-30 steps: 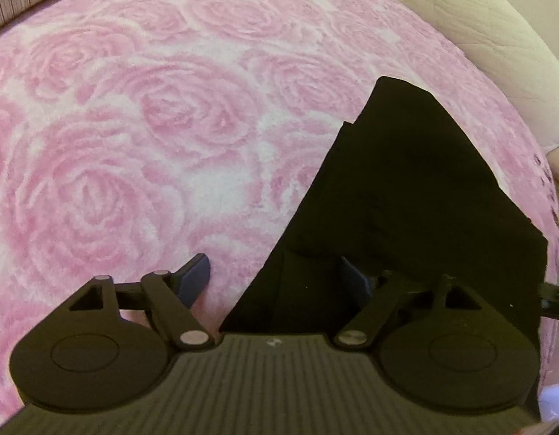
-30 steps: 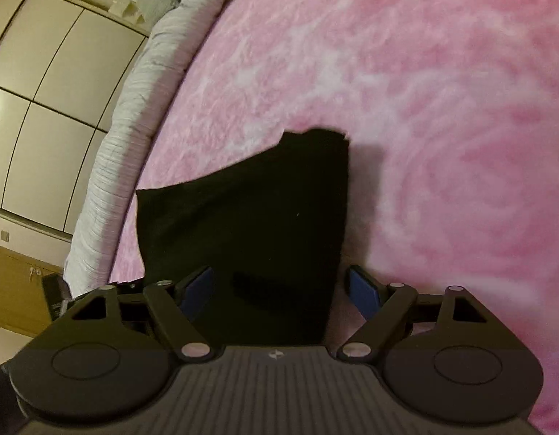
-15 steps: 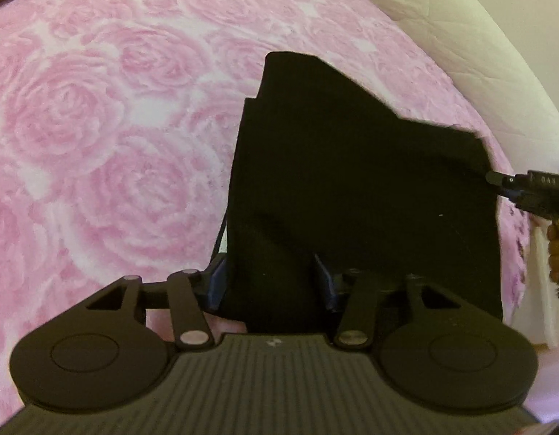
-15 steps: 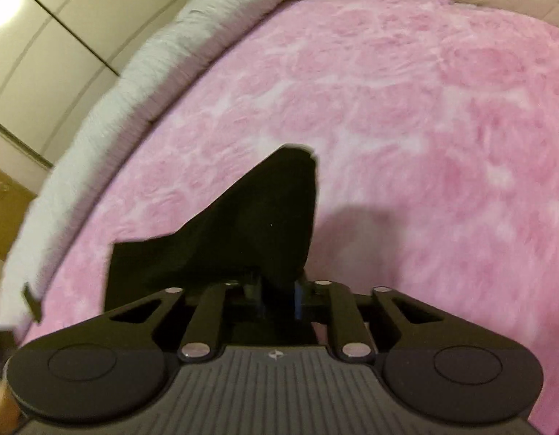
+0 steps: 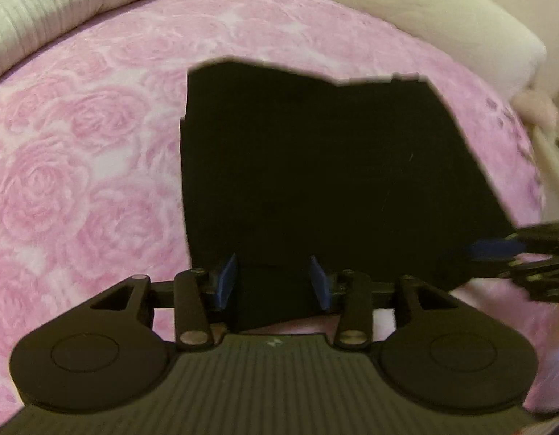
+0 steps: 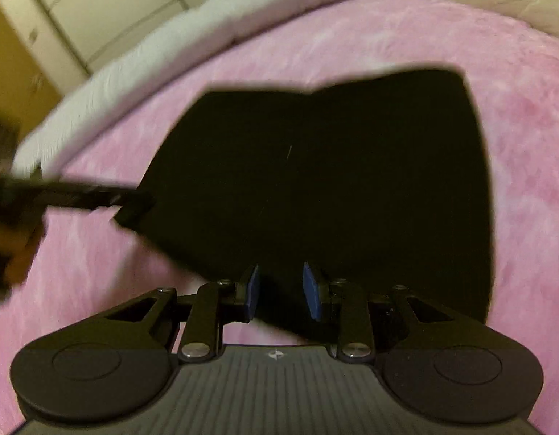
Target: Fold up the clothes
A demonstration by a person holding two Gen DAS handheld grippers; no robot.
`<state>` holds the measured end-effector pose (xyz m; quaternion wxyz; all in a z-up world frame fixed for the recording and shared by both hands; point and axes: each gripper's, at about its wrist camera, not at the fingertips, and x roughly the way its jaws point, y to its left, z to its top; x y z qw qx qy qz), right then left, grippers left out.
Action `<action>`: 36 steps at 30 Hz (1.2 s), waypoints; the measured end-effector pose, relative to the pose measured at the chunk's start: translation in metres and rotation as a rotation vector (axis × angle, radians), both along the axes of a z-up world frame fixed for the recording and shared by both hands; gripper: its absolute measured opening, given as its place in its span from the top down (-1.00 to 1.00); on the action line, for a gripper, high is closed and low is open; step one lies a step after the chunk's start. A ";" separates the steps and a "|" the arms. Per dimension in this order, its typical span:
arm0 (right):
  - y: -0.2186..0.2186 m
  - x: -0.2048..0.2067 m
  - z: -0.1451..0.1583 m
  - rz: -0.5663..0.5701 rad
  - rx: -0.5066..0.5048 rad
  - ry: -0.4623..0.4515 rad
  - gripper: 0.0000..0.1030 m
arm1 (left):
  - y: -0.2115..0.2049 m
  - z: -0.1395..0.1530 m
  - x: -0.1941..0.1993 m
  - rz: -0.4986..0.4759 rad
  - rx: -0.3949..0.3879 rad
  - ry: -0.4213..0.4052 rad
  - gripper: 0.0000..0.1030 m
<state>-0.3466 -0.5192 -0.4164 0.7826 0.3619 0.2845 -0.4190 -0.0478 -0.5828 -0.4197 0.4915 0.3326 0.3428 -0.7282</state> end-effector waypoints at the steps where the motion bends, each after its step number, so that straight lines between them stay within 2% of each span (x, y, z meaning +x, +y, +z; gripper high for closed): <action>1: 0.009 0.002 -0.004 0.016 -0.006 0.017 0.40 | 0.001 -0.002 0.005 0.014 0.010 0.010 0.09; 3: 0.018 -0.005 -0.011 0.023 0.041 0.048 0.52 | 0.004 -0.005 0.013 0.038 0.037 0.019 -0.03; 5: 0.024 -0.021 -0.025 -0.008 0.120 0.068 0.57 | 0.011 0.000 0.019 0.031 0.026 -0.009 -0.04; 6: 0.029 -0.028 -0.022 -0.010 0.113 0.068 0.56 | 0.015 0.003 0.021 0.025 0.017 -0.025 -0.03; 8: 0.037 -0.031 -0.006 0.037 0.060 0.118 0.37 | 0.029 0.013 0.018 -0.024 -0.024 -0.093 0.05; 10: 0.049 -0.032 0.012 0.095 -0.013 0.158 0.10 | 0.044 0.024 0.015 -0.075 -0.057 -0.146 0.15; 12: 0.051 -0.040 0.021 0.099 -0.040 0.156 0.07 | 0.053 0.031 0.017 -0.079 -0.044 -0.113 0.13; 15: 0.043 -0.060 0.029 0.025 -0.016 0.099 -0.02 | 0.049 0.034 0.029 0.008 -0.013 -0.052 0.12; 16: 0.039 -0.067 0.029 -0.011 -0.002 0.083 -0.03 | 0.049 0.035 0.024 -0.010 -0.035 -0.097 0.12; 18: 0.034 -0.074 0.031 -0.037 -0.007 0.101 -0.03 | 0.053 0.039 0.006 -0.091 -0.111 -0.244 0.12; 20: 0.028 -0.075 0.036 -0.026 -0.022 0.113 -0.05 | 0.061 0.040 -0.012 -0.218 -0.173 -0.339 0.00; 21: 0.025 -0.077 0.038 -0.025 -0.022 0.102 -0.11 | 0.061 0.040 -0.015 -0.249 -0.169 -0.325 -0.08; 22: 0.021 -0.079 0.041 -0.029 -0.019 0.082 -0.19 | 0.055 0.041 -0.006 -0.209 -0.138 -0.251 -0.12; 25: 0.008 -0.092 0.043 -0.064 0.026 -0.010 -0.32 | 0.026 0.043 0.033 -0.003 -0.025 0.002 -0.15; 28: -0.010 -0.102 0.040 -0.109 0.057 -0.048 -0.36 | -0.010 0.031 0.067 0.130 0.068 0.165 -0.24; 30: -0.026 -0.106 0.036 -0.126 0.074 -0.065 -0.43 | -0.034 0.020 0.074 0.126 0.100 0.188 -0.25; 35: -0.062 -0.113 0.014 -0.164 0.146 -0.128 -0.46 | -0.074 -0.018 0.069 0.105 0.274 0.299 -0.25; 36: -0.067 -0.116 0.009 -0.180 0.159 -0.151 -0.46 | -0.078 -0.026 0.068 0.106 0.311 0.322 -0.36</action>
